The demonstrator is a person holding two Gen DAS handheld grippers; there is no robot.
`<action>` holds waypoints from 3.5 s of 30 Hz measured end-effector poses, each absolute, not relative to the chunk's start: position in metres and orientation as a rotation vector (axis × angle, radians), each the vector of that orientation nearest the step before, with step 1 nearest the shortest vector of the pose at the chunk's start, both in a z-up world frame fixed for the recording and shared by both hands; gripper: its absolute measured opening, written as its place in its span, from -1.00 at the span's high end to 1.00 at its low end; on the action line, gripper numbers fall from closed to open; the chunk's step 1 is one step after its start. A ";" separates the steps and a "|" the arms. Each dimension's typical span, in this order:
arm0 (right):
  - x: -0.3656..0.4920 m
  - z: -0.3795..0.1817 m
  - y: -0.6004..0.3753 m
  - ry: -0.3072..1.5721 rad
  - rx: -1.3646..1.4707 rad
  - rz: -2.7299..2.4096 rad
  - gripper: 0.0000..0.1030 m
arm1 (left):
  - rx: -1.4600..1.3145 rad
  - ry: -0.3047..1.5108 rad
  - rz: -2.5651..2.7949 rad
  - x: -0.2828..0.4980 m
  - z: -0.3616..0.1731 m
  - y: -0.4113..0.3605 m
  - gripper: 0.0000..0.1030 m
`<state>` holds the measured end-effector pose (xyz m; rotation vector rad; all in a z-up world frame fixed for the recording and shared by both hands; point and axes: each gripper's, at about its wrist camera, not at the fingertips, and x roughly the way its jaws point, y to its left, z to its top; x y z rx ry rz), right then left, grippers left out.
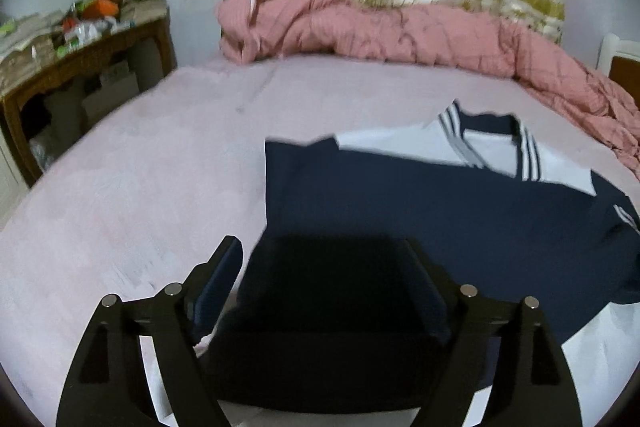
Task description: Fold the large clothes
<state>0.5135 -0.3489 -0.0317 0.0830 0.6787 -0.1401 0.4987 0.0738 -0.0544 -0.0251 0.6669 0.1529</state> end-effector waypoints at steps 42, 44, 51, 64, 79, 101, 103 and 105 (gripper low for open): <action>0.361 -0.084 -0.238 0.891 -0.357 0.096 -0.99 | 0.317 0.829 -0.134 0.362 -0.091 -0.028 -1.00; 0.363 -0.088 -0.239 0.899 -0.372 0.081 -0.99 | 0.334 0.857 -0.120 0.364 -0.100 -0.028 -1.00; 0.377 -0.092 -0.255 0.859 -0.383 -0.036 -0.99 | 0.350 0.815 0.036 0.374 -0.106 -0.009 -1.00; 0.387 -0.090 -0.278 0.842 -0.298 -0.074 -0.41 | 0.303 0.797 0.098 0.391 -0.105 0.023 -0.41; 0.346 -0.067 -0.283 0.935 0.213 0.270 -0.47 | -0.179 0.983 -0.229 0.362 -0.081 0.024 -0.75; 0.352 -0.081 -0.324 0.684 0.442 0.146 0.85 | -0.415 0.699 -0.151 0.346 -0.076 0.045 0.86; 0.322 -0.067 -0.324 0.648 0.426 0.144 0.85 | -0.418 0.673 -0.156 0.318 -0.064 0.046 0.86; 0.280 -0.057 -0.319 0.608 0.376 0.137 0.85 | -0.397 0.644 -0.164 0.286 -0.056 0.041 0.86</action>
